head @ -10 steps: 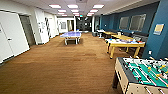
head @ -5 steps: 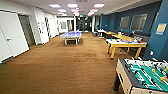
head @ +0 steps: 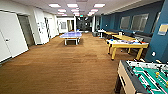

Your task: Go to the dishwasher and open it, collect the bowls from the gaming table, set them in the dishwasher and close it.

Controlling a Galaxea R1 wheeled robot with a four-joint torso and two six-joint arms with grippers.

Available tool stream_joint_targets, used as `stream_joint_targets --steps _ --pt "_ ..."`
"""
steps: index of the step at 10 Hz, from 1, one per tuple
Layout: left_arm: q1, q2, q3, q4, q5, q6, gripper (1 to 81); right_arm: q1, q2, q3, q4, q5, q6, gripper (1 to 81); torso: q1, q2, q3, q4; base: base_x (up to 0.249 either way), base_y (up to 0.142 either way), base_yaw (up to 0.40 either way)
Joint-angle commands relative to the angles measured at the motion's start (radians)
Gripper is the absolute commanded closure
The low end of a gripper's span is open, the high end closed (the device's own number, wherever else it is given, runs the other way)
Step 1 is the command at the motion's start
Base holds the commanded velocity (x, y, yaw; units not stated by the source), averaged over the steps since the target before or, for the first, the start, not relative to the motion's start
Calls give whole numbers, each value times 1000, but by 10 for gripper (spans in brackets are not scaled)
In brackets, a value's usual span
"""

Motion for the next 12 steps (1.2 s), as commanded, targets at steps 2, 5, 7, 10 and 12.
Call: stream_joint_targets --steps 2,5,7,10,12 --pt "-48 -3 1 -10 53 -4 10 50 -12 6 -13 -43 -3 10 0 0 0 0 155 0 0" --pt "-48 -3 1 -10 53 -4 10 50 -11 6 -13 -43 -3 10 0 0 0 0 162 0 0" --pt "-48 -5 1 -11 53 -4 10 50 -11 6 -13 -43 -3 10 0 0 0 0 163 0 0" --pt "-48 -3 1 -13 53 -4 10 50 -11 6 -13 -43 -3 10 0 0 0 0 164 0 0" --pt "-48 -5 1 -14 53 -4 10 50 -11 6 -13 -41 -3 10 1 0 0 0 169 0 0"
